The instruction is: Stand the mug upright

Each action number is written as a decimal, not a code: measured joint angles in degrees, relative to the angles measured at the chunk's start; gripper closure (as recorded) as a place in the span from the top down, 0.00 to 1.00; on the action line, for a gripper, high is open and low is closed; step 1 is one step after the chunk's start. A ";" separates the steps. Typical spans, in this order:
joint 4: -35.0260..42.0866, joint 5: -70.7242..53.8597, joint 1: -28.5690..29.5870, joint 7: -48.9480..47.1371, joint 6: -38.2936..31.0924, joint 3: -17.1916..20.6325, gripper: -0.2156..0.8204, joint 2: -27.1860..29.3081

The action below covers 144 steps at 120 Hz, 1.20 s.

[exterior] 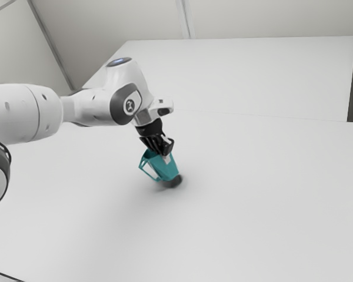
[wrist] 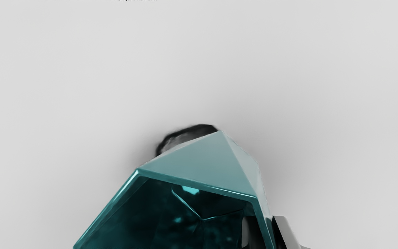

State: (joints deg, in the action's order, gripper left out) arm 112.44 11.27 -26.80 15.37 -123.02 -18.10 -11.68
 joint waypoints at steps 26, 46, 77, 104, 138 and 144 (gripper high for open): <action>-3.49 -8.00 -2.06 -1.98 0.05 -0.01 0.04 -4.43; -5.13 -10.05 -3.24 -3.13 0.02 0.00 0.04 -6.82; -5.28 -9.92 -3.79 -3.68 0.17 -0.31 0.51 -6.78; -5.28 -9.88 -3.97 -3.93 0.29 -0.35 0.69 -4.51; -4.35 -11.23 -3.59 -4.17 2.52 -1.71 0.77 7.83; -5.24 -11.89 -3.29 -4.18 3.87 -1.85 0.77 9.37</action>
State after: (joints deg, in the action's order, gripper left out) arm 107.20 -0.62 -30.09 11.19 -119.15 -19.95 -2.32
